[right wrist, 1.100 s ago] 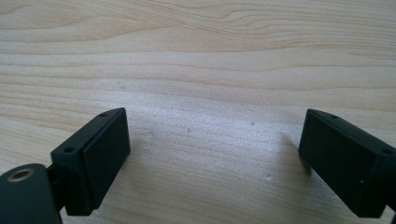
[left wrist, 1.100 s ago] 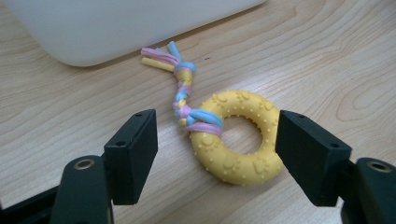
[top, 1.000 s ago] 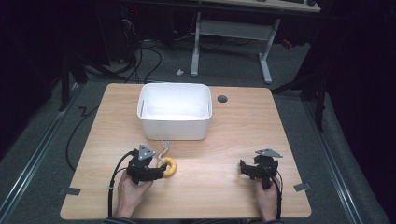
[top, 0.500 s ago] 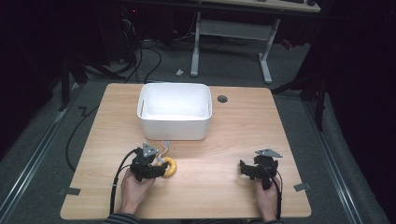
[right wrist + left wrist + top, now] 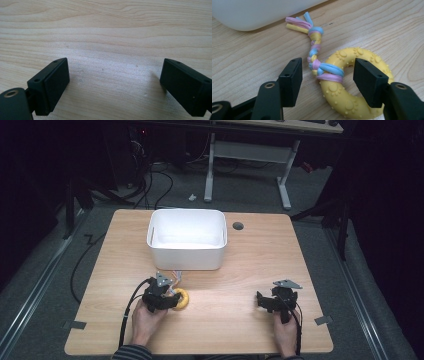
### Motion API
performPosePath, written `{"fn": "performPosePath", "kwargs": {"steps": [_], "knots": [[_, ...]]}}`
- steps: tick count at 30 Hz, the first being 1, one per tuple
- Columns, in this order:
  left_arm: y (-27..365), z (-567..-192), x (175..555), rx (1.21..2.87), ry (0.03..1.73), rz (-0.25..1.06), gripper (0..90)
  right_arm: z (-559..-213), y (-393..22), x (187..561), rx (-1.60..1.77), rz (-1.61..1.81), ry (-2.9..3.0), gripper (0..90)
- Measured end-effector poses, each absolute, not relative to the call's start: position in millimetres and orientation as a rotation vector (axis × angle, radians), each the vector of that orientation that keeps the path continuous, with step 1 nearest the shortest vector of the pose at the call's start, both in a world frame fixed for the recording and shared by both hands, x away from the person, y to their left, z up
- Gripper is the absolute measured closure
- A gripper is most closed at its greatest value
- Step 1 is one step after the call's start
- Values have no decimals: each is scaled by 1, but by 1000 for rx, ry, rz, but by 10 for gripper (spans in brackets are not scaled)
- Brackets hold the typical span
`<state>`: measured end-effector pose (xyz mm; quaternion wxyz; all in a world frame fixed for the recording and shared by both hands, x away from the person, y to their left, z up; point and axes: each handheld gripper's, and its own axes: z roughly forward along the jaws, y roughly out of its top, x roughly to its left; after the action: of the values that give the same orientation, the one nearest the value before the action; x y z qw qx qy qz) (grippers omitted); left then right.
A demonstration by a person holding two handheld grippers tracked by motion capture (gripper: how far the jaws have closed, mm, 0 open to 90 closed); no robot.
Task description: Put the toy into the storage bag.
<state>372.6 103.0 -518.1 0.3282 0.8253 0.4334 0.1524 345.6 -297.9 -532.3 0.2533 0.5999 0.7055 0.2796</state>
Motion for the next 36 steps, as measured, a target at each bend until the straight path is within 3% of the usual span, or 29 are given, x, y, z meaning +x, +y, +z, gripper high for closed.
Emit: {"fn": "performPosePath", "kwargs": {"steps": [36], "knots": [[107,-517,375,2165,1121,325,608,-532,-297,345,1631,759,1922,87]]}}
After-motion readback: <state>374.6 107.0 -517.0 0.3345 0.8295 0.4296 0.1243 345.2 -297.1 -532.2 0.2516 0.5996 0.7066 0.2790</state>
